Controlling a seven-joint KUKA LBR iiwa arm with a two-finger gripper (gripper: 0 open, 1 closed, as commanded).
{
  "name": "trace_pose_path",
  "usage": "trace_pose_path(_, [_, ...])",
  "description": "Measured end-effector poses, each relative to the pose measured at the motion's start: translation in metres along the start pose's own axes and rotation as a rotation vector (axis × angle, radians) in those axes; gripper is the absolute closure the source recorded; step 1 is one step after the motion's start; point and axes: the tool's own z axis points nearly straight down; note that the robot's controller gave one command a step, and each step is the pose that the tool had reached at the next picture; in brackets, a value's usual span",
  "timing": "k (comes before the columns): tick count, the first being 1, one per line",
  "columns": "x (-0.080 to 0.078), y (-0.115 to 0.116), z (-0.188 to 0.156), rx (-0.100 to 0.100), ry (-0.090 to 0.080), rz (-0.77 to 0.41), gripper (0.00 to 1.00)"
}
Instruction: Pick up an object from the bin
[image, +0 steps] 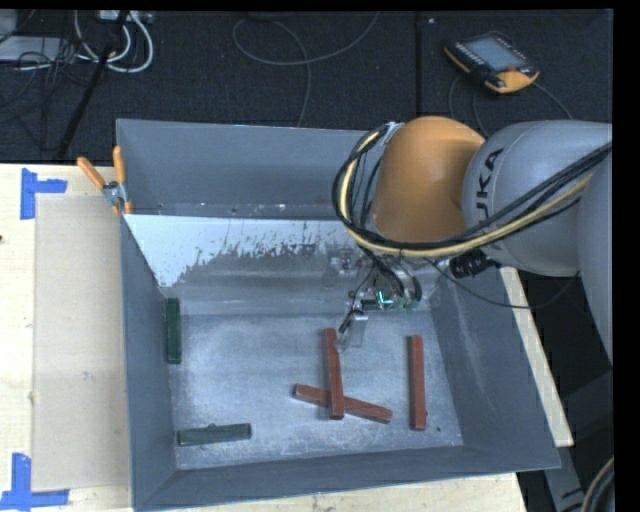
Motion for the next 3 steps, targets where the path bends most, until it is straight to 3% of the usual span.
trace_pose_path(1, [-0.002,0.0,-0.005,0.0,-0.008,0.0,0.0])
trace_pose_path(2, [0.043,-0.029,0.052,0.0,-0.012,-0.019,0.0])
trace_pose_path(3, [0.051,-0.029,0.082,0.004,0.0,-0.093,0.0])
